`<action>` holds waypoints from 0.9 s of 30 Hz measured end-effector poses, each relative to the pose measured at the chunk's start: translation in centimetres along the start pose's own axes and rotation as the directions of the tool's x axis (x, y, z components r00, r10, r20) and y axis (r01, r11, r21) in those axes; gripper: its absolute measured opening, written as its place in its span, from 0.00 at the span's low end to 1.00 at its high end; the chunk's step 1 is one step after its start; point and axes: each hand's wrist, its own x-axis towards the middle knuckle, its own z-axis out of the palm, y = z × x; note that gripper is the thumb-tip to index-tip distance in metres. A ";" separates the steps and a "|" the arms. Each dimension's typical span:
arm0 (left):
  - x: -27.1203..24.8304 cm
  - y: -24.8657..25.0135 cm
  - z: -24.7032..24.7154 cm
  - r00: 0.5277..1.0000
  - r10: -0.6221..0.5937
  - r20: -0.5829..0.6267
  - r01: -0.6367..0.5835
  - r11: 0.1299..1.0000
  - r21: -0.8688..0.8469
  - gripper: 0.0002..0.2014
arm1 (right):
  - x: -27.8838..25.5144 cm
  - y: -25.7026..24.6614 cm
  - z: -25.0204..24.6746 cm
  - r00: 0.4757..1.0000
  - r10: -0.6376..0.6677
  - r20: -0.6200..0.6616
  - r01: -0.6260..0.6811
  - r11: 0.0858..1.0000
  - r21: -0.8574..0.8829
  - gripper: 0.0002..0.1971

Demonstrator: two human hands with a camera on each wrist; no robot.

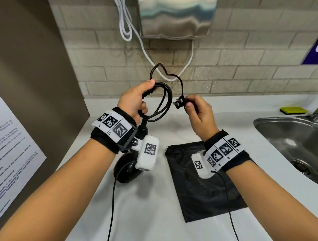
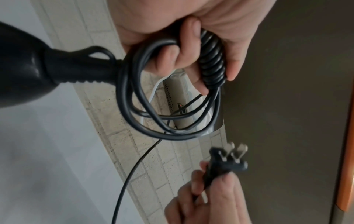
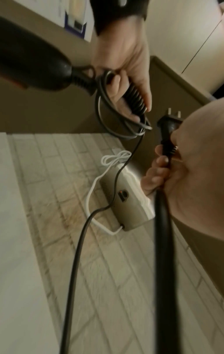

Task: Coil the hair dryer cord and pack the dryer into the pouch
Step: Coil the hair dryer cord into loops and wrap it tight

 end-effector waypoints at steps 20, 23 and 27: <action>-0.9 -0.3 0.0 0.983 0.054 0.177 -0.077 0.989 0.124 0.07 | 2.4 -2.9 4.4 0.980 0.199 -0.007 -0.199 0.979 0.044 0.14; -1.1 -0.2 0.1 0.969 0.016 0.246 -0.058 0.984 0.166 0.08 | 2.6 -3.4 4.4 0.982 0.187 -0.017 -0.185 0.979 0.084 0.14; -1.2 -0.1 0.2 0.957 -0.038 0.289 -0.007 0.988 0.154 0.08 | 3.3 -3.9 4.1 0.983 0.124 -0.134 -0.112 0.989 0.094 0.17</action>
